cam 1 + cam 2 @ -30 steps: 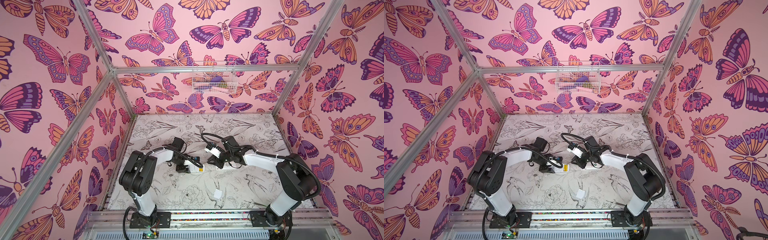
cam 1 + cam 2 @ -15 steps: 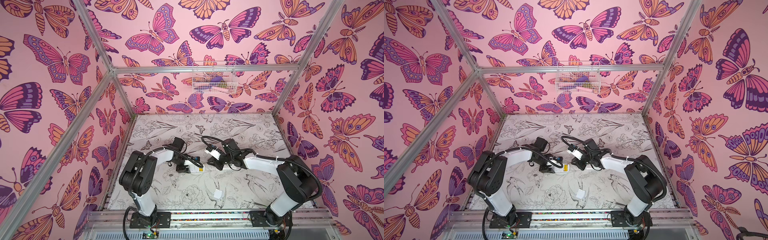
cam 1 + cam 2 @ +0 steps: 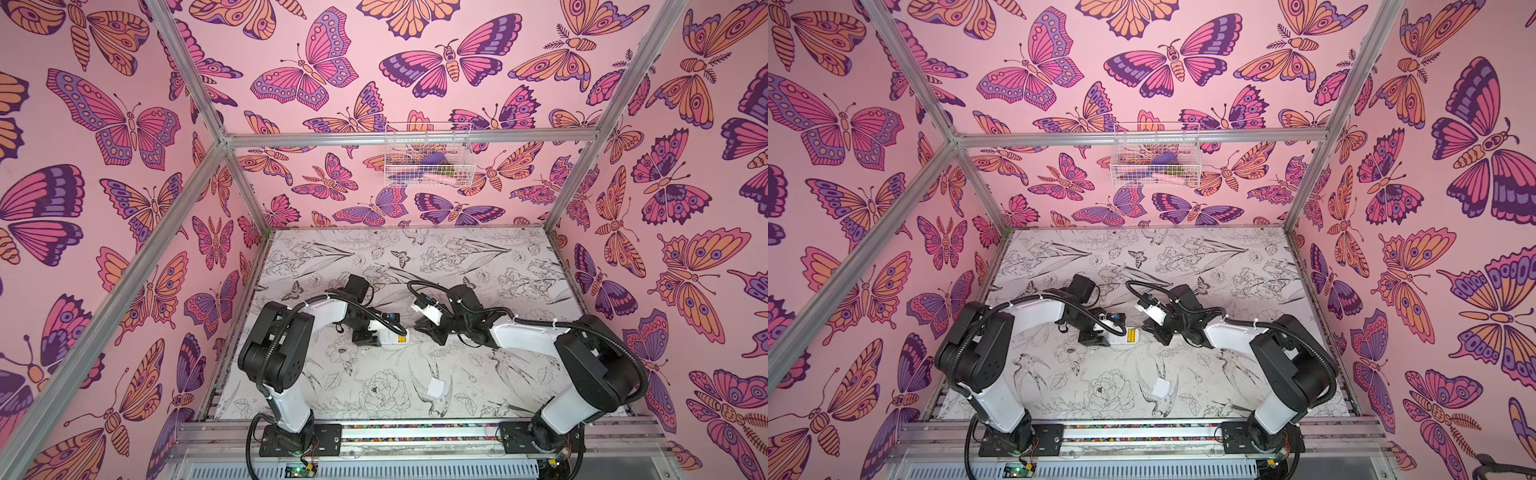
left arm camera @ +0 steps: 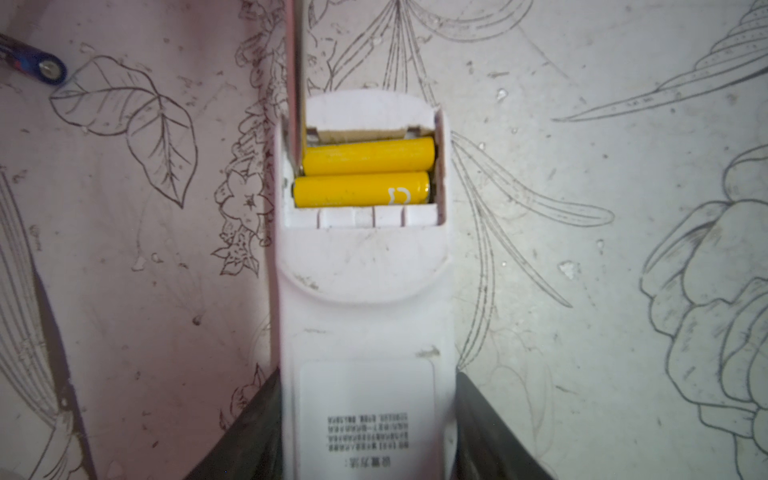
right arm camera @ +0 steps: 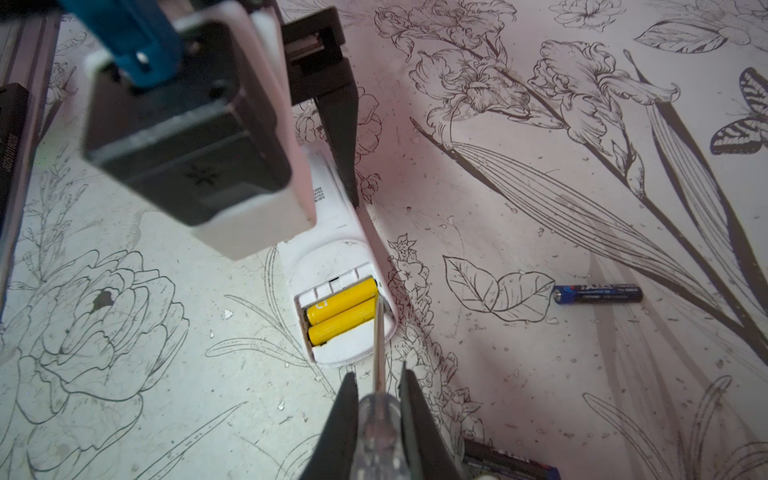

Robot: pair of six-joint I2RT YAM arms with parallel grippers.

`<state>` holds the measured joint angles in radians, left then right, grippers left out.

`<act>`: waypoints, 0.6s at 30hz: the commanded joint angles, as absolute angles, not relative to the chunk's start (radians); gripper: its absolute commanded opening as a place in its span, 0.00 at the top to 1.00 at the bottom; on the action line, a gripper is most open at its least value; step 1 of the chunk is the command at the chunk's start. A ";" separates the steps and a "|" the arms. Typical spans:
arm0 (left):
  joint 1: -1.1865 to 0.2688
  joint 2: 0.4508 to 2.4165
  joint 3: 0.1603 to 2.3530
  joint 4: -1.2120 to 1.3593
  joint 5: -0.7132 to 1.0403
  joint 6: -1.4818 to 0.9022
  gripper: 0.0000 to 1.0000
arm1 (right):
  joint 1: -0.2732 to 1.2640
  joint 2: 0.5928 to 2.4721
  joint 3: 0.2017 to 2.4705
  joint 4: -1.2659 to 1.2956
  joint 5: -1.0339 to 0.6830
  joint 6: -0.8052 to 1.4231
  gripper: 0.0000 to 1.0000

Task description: Unload the batteries from the remote control

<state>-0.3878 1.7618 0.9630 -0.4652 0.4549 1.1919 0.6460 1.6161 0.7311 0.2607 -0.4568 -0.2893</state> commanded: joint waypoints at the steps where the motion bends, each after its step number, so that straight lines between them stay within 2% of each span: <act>1: -0.411 1.790 0.923 -0.461 0.418 1.232 0.60 | 0.663 1.593 0.697 0.412 -0.478 -0.354 1.00; 8: -0.411 1.792 0.925 -0.459 0.415 1.228 0.61 | 0.663 1.615 0.685 0.426 -0.492 -0.380 1.00; 18: -0.411 1.795 0.926 -0.457 0.410 1.226 0.61 | 0.663 1.615 0.726 0.265 -0.472 -0.403 1.00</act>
<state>-0.4000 1.7618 0.9623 -0.4500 0.4553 1.2007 0.6506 1.6169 0.6991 0.3462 -0.4595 -0.3687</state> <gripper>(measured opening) 0.579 0.170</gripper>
